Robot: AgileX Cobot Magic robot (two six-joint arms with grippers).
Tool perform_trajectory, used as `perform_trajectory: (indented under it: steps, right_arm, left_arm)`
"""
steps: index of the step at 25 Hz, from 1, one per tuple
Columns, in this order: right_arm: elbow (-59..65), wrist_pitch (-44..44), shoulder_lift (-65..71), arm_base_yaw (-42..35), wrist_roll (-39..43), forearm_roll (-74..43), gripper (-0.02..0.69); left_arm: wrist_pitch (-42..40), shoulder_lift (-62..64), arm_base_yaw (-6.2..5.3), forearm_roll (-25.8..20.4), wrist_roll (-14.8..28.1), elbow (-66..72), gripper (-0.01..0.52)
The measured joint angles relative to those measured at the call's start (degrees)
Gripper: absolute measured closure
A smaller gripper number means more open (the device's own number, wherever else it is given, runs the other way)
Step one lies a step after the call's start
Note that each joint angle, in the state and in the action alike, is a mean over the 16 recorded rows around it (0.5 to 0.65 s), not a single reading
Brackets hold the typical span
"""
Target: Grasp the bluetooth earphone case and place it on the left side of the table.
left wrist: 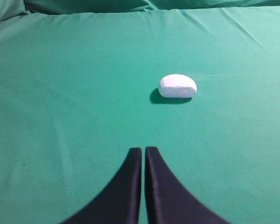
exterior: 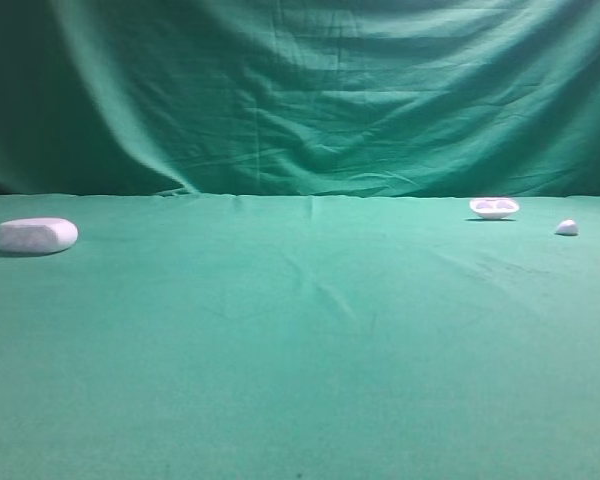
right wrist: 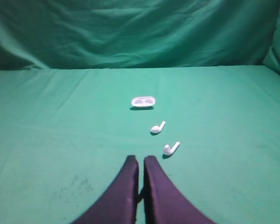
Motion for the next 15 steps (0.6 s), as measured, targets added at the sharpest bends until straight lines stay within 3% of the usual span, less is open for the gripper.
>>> perform_trajectory:
  steps: [15]
  right_arm:
    - [4.8,5.49,-4.82,-4.16,-0.06,2.82,0.665]
  left_arm:
    - [0.0,0.0,0.0,0.0,0.0,0.0,0.514]
